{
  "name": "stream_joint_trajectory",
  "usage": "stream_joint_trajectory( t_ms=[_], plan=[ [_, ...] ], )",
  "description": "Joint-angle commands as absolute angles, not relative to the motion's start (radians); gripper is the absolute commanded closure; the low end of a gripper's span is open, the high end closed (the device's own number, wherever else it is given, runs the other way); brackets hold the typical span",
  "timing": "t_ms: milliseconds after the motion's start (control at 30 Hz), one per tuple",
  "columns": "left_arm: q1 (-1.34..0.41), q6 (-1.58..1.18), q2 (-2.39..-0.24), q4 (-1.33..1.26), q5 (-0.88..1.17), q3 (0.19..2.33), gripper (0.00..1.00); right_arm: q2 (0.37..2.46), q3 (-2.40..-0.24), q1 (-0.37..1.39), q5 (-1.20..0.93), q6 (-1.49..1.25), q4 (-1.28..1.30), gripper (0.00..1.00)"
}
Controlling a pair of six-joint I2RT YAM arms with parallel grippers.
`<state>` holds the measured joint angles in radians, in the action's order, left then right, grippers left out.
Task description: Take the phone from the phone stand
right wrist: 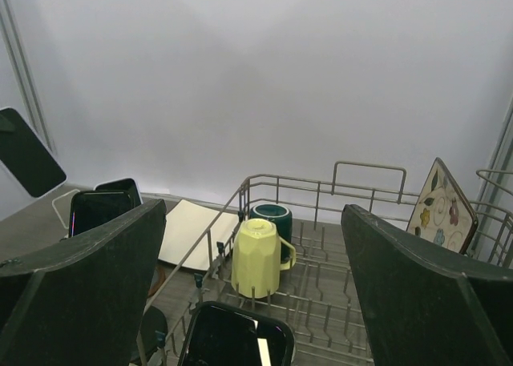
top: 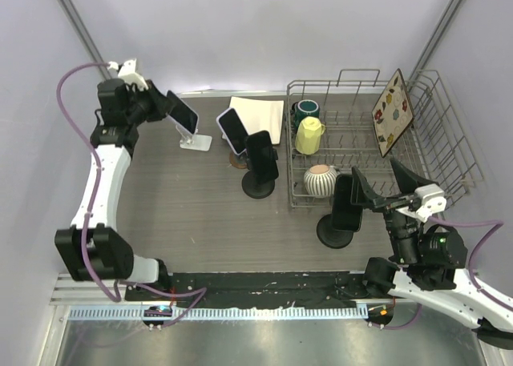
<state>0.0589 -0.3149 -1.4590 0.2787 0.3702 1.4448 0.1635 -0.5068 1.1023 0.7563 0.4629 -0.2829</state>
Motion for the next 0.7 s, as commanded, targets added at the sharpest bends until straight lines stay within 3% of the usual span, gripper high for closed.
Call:
stream_joint_trajectory(
  t_ms=[0, 267, 567, 667],
  plan=[
    [0.055, -0.46, -1.284, 0.244, 0.335, 1.246, 1.0, 0.178, -0.523, 1.1, 0.744, 0.449, -0.288, 0.04],
    [0.087, -0.629, -1.04, 0.104, 0.184, 0.892, 1.0, 0.176, -0.525, 1.101, 0.732, 0.437, -0.279, 0.04],
    [0.107, -0.794, -1.19, -0.093, 0.405, 0.756, 1.0, 0.163, -0.525, 1.101, 0.729, 0.434, -0.275, 0.04],
    [0.107, -0.863, -1.241, -0.218, 0.394, 0.703, 1.0, 0.163, -0.526, 1.101, 0.726, 0.434, -0.273, 0.04]
  ],
)
